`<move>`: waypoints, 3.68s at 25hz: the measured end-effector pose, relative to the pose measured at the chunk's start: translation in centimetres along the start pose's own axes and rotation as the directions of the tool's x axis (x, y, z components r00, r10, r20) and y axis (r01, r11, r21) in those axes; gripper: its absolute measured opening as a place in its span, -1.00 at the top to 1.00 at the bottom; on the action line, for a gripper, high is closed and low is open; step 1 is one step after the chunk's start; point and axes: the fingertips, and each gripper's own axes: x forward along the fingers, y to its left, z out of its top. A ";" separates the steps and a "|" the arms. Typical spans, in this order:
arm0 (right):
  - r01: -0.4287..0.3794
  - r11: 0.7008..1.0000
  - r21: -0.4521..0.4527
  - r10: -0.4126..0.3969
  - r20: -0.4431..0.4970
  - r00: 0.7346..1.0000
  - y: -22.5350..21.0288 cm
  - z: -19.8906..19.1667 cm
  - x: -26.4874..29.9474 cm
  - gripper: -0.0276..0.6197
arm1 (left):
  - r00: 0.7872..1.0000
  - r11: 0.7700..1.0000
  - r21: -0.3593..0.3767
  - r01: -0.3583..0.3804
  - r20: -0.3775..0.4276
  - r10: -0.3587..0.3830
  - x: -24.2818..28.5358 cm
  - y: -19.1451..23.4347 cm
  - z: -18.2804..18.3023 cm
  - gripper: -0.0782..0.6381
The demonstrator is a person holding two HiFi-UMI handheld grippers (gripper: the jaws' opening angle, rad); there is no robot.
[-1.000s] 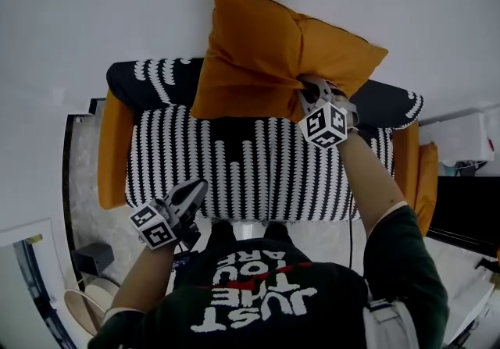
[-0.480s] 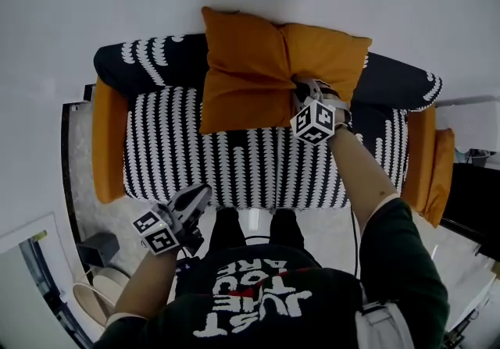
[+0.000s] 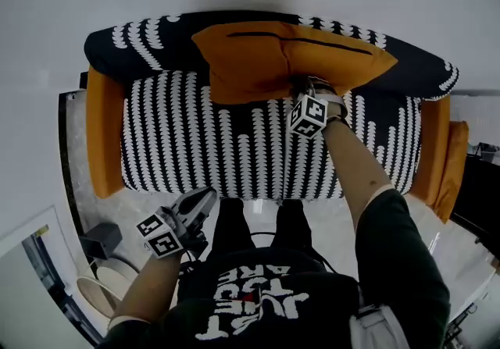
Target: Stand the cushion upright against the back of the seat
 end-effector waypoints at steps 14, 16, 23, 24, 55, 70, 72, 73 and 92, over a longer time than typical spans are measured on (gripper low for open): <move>-0.322 0.940 0.111 0.333 -0.102 0.937 5.9 -2.5 0.6 0.70 | 1.000 0.999 -0.034 0.004 -0.020 -0.005 -0.7 0.5 -1.9 0.80; -0.312 0.944 0.106 0.324 -0.127 0.938 6.5 -3.2 1.2 0.53 | 1.000 0.999 -0.035 0.002 -0.019 -0.003 -0.6 0.4 -2.0 0.80; -0.238 0.955 0.179 0.253 -0.064 0.965 6.1 -1.8 1.3 0.14 | 1.000 1.000 -0.029 0.001 -0.021 -0.001 -0.8 0.4 -2.4 0.80; -0.245 0.949 0.196 0.259 -0.048 0.965 6.3 -1.6 0.9 0.07 | 1.000 1.000 -0.029 0.001 -0.021 -0.002 -0.8 0.4 -2.5 0.80; -0.271 0.531 0.803 -0.401 0.519 0.755 -9.7 9.0 -34.3 0.80 | 0.961 0.932 0.305 0.196 0.127 -0.244 -7.4 -9.6 14.9 0.80; -0.698 0.561 0.445 -0.449 0.872 0.194 -9.0 15.9 -60.5 0.38 | 0.924 0.858 0.442 0.261 0.142 -0.355 -9.2 -21.2 16.7 0.80; -0.697 0.581 0.420 -0.426 0.887 0.179 -8.8 14.8 -62.3 0.36 | 0.923 0.853 0.461 0.244 0.161 -0.350 -8.6 -23.1 15.9 0.80; -0.698 0.590 0.406 -0.413 0.895 0.171 -8.5 14.1 -63.2 0.34 | 0.921 0.851 0.470 0.234 0.172 -0.348 -8.2 -24.1 15.3 0.80; -0.455 0.730 0.510 -0.285 0.833 0.475 0.8 1.5 -65.3 0.62 | 0.939 0.821 0.570 -0.028 0.297 -0.175 -5.6 -32.5 5.4 0.80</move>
